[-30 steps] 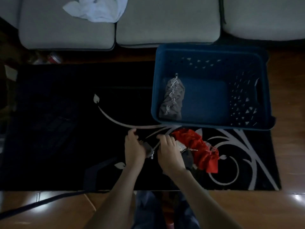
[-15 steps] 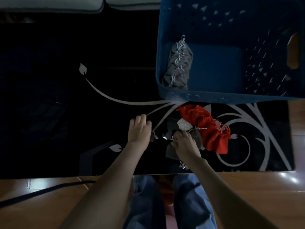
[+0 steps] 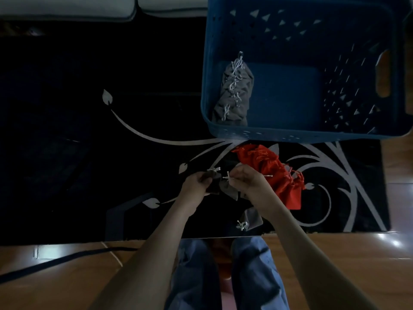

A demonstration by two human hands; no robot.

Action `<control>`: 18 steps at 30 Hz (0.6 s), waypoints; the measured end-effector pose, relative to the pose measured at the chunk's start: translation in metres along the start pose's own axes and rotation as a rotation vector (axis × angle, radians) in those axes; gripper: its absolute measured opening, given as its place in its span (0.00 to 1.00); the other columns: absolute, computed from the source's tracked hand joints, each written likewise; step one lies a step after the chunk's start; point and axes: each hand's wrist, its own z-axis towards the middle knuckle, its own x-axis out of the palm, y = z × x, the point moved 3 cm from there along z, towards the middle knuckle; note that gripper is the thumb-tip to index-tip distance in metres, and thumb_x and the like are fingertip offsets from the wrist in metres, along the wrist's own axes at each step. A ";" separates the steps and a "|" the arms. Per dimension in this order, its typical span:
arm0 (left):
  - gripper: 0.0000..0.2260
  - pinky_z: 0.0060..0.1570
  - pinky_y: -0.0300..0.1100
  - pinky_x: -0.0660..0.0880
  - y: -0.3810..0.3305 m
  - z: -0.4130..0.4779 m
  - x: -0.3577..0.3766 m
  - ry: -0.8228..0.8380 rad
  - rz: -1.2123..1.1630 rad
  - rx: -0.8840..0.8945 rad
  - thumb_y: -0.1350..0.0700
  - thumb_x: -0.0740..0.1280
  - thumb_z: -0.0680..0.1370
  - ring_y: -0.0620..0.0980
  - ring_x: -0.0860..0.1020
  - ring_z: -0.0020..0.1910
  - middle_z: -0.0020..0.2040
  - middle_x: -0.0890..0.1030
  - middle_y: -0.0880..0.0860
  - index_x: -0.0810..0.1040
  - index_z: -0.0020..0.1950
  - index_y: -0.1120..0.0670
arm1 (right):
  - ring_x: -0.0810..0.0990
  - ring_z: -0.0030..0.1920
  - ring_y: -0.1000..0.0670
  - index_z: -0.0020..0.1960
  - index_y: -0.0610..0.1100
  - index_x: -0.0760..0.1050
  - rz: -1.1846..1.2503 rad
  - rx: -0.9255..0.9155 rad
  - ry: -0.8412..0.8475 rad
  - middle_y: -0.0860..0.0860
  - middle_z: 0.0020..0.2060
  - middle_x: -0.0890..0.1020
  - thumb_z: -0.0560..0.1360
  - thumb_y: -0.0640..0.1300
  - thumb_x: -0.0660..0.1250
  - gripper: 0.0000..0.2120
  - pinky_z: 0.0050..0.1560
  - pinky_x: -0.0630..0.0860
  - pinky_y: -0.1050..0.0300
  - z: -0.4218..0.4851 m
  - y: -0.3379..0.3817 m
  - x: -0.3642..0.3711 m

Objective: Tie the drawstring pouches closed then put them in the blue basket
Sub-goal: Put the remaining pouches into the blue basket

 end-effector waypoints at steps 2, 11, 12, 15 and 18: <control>0.08 0.57 0.50 0.77 0.000 0.004 -0.002 -0.086 0.116 0.034 0.62 0.62 0.80 0.55 0.80 0.53 0.53 0.81 0.57 0.79 0.52 0.52 | 0.79 0.41 0.56 0.49 0.42 0.75 0.035 0.049 0.049 0.51 0.41 0.81 0.75 0.33 0.66 0.06 0.41 0.73 0.65 0.003 -0.003 -0.004; 0.11 0.50 0.34 0.69 -0.010 0.001 0.007 -0.191 0.365 0.222 0.59 0.62 0.80 0.46 0.76 0.51 0.52 0.80 0.50 0.77 0.61 0.55 | 0.78 0.42 0.52 0.50 0.44 0.76 0.226 0.088 0.151 0.52 0.38 0.81 0.76 0.33 0.65 0.08 0.46 0.72 0.55 0.011 -0.014 -0.009; 0.11 0.49 0.33 0.69 -0.011 0.002 0.007 -0.190 0.373 0.231 0.59 0.62 0.80 0.45 0.76 0.51 0.53 0.80 0.50 0.76 0.61 0.55 | 0.78 0.42 0.53 0.50 0.44 0.76 0.228 0.086 0.149 0.51 0.39 0.80 0.76 0.33 0.65 0.08 0.46 0.72 0.56 0.011 -0.013 -0.009; 0.11 0.48 0.32 0.71 -0.009 0.005 0.018 -0.083 0.424 0.240 0.60 0.62 0.80 0.46 0.77 0.52 0.54 0.80 0.51 0.75 0.62 0.56 | 0.78 0.43 0.52 0.52 0.43 0.75 0.206 0.073 0.057 0.48 0.42 0.79 0.76 0.31 0.64 0.10 0.47 0.74 0.60 0.014 -0.011 -0.012; 0.10 0.50 0.39 0.75 -0.005 0.009 0.029 0.027 0.315 0.144 0.60 0.61 0.81 0.50 0.79 0.51 0.56 0.80 0.56 0.75 0.60 0.58 | 0.78 0.42 0.53 0.49 0.45 0.76 0.111 0.044 -0.080 0.47 0.42 0.78 0.76 0.30 0.63 0.11 0.43 0.74 0.67 0.020 -0.013 -0.017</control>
